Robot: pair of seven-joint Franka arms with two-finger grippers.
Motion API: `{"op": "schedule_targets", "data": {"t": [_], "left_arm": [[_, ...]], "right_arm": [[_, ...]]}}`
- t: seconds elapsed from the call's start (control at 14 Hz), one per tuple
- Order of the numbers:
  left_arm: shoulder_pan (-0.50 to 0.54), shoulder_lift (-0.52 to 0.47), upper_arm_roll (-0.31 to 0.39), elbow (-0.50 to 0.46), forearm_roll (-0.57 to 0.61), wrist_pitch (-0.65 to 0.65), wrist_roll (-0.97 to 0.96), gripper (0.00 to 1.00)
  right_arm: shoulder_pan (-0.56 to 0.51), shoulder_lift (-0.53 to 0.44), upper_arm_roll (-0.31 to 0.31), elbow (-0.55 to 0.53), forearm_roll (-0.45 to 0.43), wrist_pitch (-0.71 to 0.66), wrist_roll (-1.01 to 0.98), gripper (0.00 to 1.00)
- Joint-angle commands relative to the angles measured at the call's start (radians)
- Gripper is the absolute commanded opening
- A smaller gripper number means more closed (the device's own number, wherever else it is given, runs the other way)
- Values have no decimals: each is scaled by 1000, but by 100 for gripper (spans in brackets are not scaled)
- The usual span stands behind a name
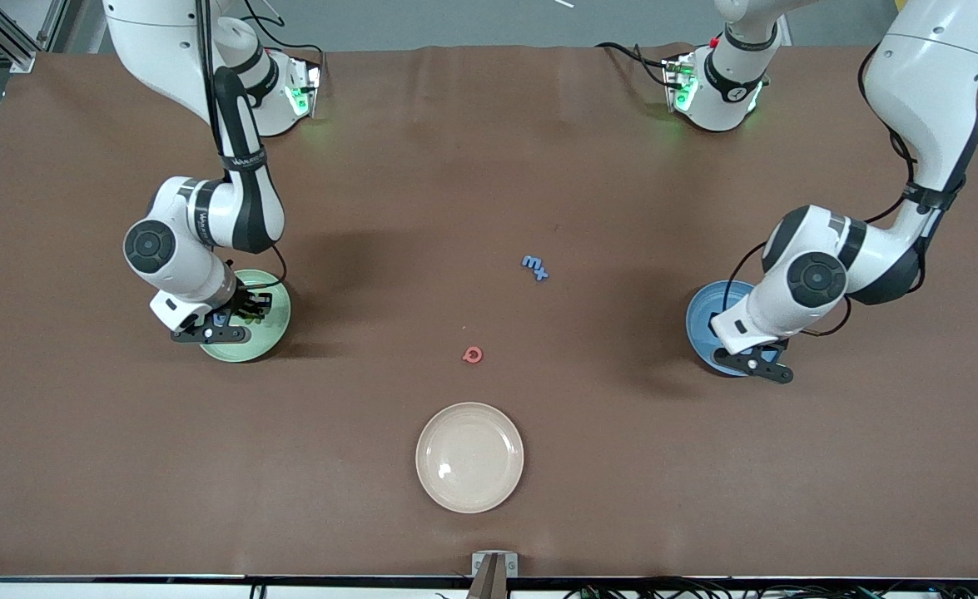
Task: Sort upper and lower case letters into plates
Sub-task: 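Carry the green u to the blue plate while the right gripper carries N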
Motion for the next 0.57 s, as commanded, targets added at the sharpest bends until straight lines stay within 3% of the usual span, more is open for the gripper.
{"op": "schedule_targets", "data": {"t": [0.0, 0.5], "left_arm": [[39, 22, -12, -17, 31, 57, 29, 6], [59, 77, -6, -14, 79, 114, 27, 6]], "right_arm": [[-1, -32, 8, -33, 19, 25, -15, 0], [-5, 22, 42, -32, 76, 52, -17, 1]]}}
